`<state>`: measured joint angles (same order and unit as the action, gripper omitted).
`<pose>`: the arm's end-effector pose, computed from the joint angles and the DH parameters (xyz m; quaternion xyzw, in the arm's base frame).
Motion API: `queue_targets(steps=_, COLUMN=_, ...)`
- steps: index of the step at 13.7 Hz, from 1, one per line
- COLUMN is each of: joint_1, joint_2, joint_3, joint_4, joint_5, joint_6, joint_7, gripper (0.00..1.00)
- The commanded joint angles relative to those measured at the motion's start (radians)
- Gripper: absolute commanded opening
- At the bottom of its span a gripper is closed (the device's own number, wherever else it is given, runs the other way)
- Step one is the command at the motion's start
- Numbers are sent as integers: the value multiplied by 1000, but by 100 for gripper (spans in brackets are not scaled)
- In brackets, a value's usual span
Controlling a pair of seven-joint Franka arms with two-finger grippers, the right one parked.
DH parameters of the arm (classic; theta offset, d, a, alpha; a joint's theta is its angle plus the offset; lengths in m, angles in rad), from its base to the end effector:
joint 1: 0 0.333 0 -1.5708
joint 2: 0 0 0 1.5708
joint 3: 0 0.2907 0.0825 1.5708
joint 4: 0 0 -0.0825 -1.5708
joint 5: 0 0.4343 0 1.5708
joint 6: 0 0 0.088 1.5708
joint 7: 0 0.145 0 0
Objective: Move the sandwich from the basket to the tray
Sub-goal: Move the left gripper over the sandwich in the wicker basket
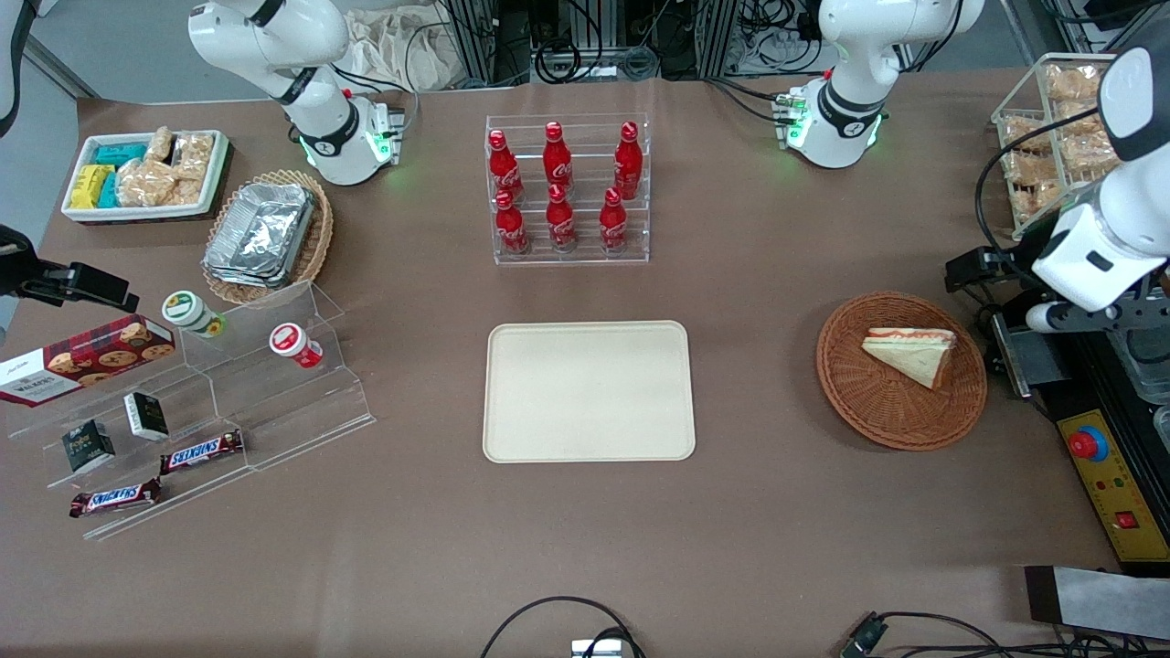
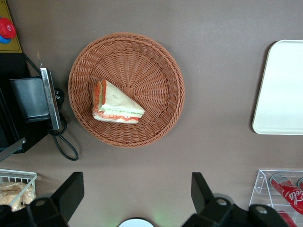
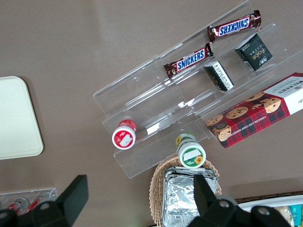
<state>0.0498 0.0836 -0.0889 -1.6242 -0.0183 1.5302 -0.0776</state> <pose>0.6084 -0.0252 0.4802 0.9958 0.0194 -0.0891 0.0077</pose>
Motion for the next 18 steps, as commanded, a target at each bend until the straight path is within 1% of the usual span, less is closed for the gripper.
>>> queue_targets(steps=1, joint_1=1, joint_2=70, joint_3=-3, joint_4=116, joint_5=21, joint_6=-61, joint_7=-24, gripper=100)
queue_targets(steps=5, joint_1=12, joint_2=137, joint_3=3, joint_4=190, joint_5=17, joint_6=-61, joint_7=-31, gripper=100)
queue_targets(steps=6, joint_1=10, joint_2=137, joint_3=8, joint_4=170, joint_5=23, joint_6=-50, joint_7=-74, gripper=100)
queue_targets(steps=7, joint_1=12, joint_2=134, joint_3=20, joint_4=147, joint_5=34, joint_6=-50, joint_7=-168, gripper=100)
queue_targets(steps=8, joint_1=12, joint_2=137, joint_3=37, joint_4=132, joint_5=44, joint_6=-48, joint_7=-305, gripper=100)
queue_targets(steps=9, joint_1=13, joint_2=139, joint_3=52, joint_4=113, joint_5=46, joint_6=-13, joint_7=-406, gripper=100)
queue_targets(steps=11, joint_1=12, joint_2=121, joint_3=105, joint_4=-18, joint_5=46, joint_6=129, joint_7=-416, gripper=100)
queue_targets(steps=14, joint_1=12, joint_2=94, joint_3=159, joint_4=-248, joint_5=46, joint_6=383, joint_7=-430, gripper=100)
queue_targets(steps=16, joint_1=12, joint_2=64, joint_3=175, joint_4=-417, joint_5=46, joint_6=580, joint_7=-458, gripper=100)
queue_targets(steps=18, joint_1=12, joint_2=55, joint_3=186, joint_4=-555, joint_5=44, joint_6=735, joint_7=-476, gripper=100)
